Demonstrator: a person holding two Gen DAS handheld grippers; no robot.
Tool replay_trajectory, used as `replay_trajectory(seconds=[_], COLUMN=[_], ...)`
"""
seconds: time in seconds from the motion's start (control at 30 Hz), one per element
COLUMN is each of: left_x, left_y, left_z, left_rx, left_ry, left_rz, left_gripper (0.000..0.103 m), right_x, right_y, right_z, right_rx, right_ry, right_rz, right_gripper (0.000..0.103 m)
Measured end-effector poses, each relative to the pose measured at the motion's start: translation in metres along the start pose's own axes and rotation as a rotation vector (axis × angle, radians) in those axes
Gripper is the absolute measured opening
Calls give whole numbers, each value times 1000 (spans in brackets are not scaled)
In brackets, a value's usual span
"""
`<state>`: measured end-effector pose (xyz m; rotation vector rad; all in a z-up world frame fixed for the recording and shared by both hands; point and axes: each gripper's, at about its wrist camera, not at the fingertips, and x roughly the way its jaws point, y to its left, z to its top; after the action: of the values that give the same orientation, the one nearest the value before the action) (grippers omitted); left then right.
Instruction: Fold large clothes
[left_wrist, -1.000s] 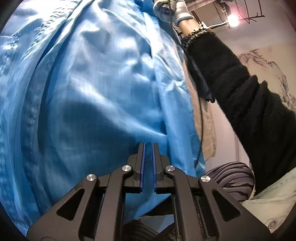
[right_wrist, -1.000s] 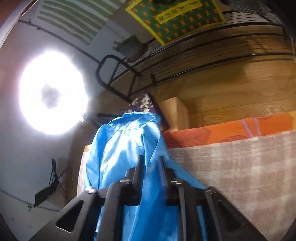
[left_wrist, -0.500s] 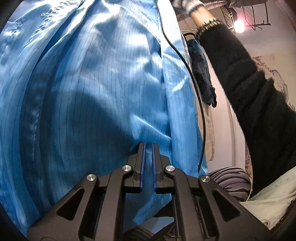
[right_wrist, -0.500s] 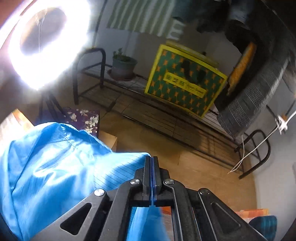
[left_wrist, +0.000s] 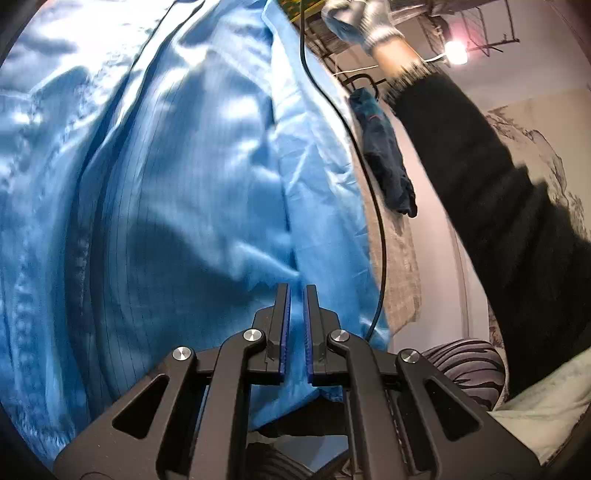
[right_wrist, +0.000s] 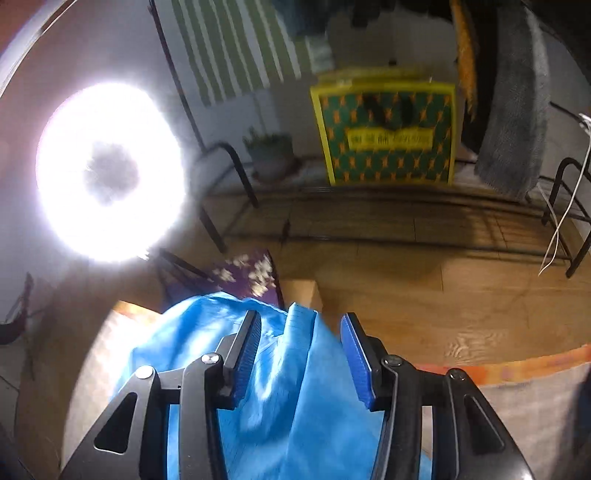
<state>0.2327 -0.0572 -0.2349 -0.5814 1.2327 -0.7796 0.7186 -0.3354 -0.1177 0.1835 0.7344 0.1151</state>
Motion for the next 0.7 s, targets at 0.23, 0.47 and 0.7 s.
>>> replay_trajectory(seconds=[0.23,0.47,0.7], left_x=[-19,-22,8], left_y=[-23,-42,-66], left_z=[-12,-25,-21], left_rx=[51,93,106], left_ry=[-61,-82,-71], left_rz=[26,65,88], left_gripper=[3,47,47], right_x=[-149,-308,-434], right_y=[-7,-10,-5], right_z=[-20,-64,-143], right_rx=[8,23,14], right_ry=[-73,-154,-163], right_rz=[30,71,98], right_gripper=[48,48,52])
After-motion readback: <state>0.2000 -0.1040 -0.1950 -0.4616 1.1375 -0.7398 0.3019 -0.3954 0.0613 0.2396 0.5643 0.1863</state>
